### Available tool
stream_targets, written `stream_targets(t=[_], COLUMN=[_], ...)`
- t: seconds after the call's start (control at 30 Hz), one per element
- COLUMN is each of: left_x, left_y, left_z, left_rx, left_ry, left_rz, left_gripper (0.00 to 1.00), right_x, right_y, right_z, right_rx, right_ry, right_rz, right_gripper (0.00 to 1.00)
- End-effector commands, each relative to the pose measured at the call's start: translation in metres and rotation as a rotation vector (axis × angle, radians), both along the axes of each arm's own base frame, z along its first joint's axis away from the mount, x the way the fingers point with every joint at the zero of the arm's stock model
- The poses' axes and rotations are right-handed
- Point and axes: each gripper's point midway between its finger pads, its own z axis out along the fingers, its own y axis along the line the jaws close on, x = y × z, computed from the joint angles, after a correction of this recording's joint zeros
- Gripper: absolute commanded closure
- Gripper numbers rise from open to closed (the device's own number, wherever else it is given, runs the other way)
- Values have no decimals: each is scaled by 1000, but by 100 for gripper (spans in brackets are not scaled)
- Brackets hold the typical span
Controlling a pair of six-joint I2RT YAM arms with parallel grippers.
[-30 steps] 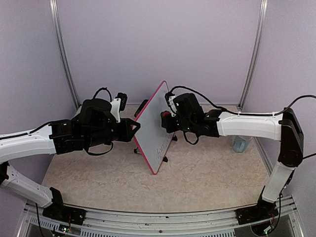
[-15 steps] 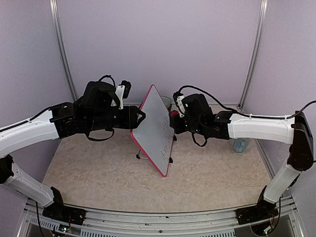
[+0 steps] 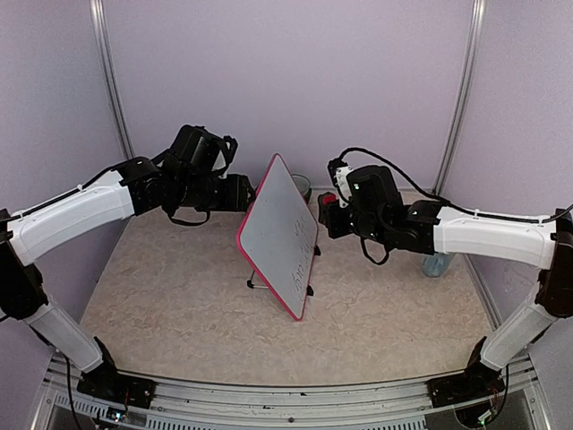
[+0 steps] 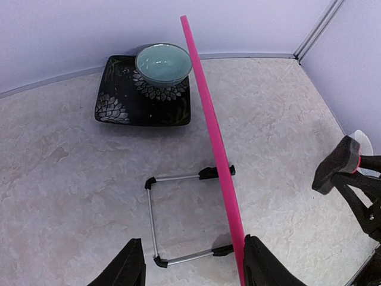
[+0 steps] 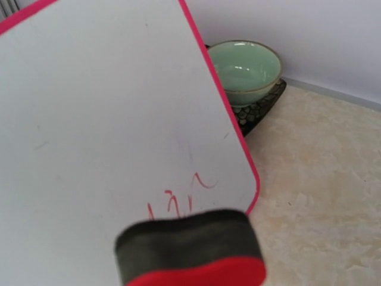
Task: Erase the whiteboard
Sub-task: Erase the whiteboard at the center of the board.
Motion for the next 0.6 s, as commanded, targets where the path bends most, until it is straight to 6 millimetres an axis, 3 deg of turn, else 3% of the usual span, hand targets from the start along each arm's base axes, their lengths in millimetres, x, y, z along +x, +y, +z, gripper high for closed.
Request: stream_targets(t=[0.0, 0.4, 0.57], left_x=[12, 29, 35], left_y=[-1, -24, -27], left_z=[-3, -4, -9], left_rx=[34, 14, 32], left_ry=[20, 25, 36], left_rz=[-34, -73, -69], left_gripper=[46, 50, 63], right_x=[-2, 0, 0], right_y=[-13, -21, -22], right_z=[6, 7, 9], right_rx=[-4, -17, -23], right_ry=[-19, -30, -35], right_rz=[-26, -40, -41], right_gripper=[77, 76, 77])
